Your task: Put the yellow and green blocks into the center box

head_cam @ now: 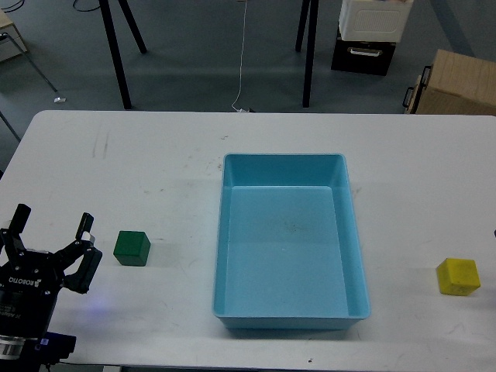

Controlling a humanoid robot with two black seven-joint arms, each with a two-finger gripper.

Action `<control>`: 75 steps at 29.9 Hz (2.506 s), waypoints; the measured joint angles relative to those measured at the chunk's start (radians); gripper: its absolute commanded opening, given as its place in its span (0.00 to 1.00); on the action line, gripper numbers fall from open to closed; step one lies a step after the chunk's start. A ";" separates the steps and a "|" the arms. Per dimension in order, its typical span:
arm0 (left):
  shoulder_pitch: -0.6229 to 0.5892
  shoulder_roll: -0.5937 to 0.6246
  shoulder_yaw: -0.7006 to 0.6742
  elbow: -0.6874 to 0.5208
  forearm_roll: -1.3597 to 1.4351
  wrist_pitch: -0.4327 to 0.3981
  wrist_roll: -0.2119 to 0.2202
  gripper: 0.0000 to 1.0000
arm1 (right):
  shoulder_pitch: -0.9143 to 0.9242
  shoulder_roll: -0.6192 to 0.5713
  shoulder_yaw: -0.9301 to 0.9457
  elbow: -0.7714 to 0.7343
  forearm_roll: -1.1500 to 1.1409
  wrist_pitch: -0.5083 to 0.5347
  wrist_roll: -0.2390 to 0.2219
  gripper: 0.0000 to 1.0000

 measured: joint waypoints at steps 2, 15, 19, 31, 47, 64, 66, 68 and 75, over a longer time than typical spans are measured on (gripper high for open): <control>0.000 0.000 -0.001 0.000 0.000 0.000 0.000 1.00 | -0.002 0.000 0.000 0.002 0.000 -0.001 0.000 1.00; -0.029 0.000 -0.009 0.001 0.000 0.000 -0.001 1.00 | 0.079 -0.390 -0.026 -0.001 -0.054 -0.121 -0.060 1.00; -0.068 0.000 -0.002 0.002 0.000 0.000 0.000 1.00 | 0.222 -0.603 -0.129 -0.003 -0.152 -0.210 -0.165 1.00; -0.110 0.000 0.073 0.011 0.009 0.000 0.003 1.00 | 1.065 -0.857 -0.981 -0.028 -0.692 -0.292 -0.435 1.00; -0.140 0.000 0.132 0.040 0.046 0.000 0.002 1.00 | 1.577 -0.806 -1.694 -0.017 -1.279 -0.067 -0.596 1.00; -0.132 0.000 0.134 0.084 0.046 0.000 0.001 1.00 | 1.583 -0.685 -1.795 -0.017 -1.293 -0.069 -0.629 0.99; -0.128 0.000 0.134 0.084 0.045 0.000 0.001 1.00 | 1.583 -0.682 -1.804 -0.023 -1.293 -0.070 -0.631 0.97; -0.126 0.000 0.133 0.084 0.045 0.000 0.001 1.00 | 1.584 -0.680 -1.817 -0.025 -1.293 -0.070 -0.632 0.83; -0.124 0.000 0.132 0.084 0.040 0.000 0.001 1.00 | 1.596 -0.682 -1.857 -0.026 -1.293 -0.066 -0.632 0.03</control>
